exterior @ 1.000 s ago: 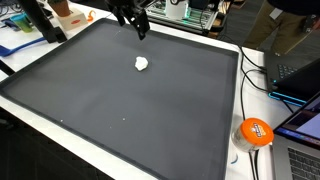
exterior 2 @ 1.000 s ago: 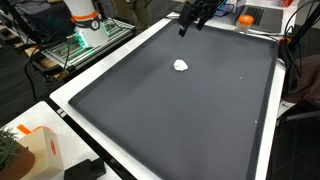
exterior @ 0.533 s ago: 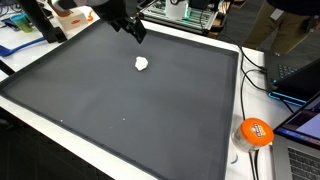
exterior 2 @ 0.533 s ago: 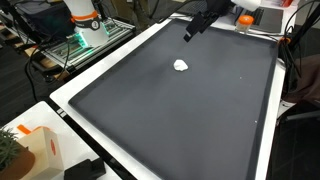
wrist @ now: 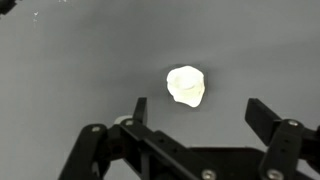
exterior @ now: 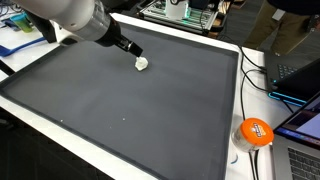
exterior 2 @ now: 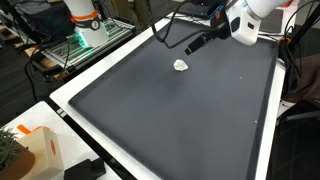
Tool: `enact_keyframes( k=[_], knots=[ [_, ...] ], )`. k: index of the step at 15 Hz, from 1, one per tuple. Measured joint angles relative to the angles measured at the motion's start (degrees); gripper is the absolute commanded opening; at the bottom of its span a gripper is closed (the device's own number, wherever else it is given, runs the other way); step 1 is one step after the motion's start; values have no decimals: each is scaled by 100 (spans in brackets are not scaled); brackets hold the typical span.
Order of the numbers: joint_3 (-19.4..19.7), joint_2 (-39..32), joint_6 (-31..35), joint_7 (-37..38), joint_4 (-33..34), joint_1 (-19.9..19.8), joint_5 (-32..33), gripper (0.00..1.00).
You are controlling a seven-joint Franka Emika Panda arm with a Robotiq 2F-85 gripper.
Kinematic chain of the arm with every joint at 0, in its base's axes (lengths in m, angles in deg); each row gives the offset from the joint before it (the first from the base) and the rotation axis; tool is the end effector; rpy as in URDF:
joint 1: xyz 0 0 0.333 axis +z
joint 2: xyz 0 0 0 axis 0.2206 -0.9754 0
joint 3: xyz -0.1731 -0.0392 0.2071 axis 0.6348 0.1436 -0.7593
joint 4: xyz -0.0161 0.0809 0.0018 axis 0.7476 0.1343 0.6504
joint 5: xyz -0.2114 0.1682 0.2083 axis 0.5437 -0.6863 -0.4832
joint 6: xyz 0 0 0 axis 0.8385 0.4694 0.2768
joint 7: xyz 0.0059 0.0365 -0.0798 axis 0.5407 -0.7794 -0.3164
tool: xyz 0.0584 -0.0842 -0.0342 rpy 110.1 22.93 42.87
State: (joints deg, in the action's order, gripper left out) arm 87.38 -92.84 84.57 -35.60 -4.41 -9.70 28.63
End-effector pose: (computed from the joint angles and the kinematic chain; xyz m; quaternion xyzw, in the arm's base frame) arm 0.6144 0.0398 0.2672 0.9498 -0.0796 -0.3009 0.0314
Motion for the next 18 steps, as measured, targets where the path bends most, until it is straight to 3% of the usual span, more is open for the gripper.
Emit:
enact_keyframes(
  k=[10,18],
  knots=[
    [26,-1188,-1188,413,1654,-55,-298,100],
    [-23,-1675,-1199,573,2235,-49,-319,100]
  ],
)
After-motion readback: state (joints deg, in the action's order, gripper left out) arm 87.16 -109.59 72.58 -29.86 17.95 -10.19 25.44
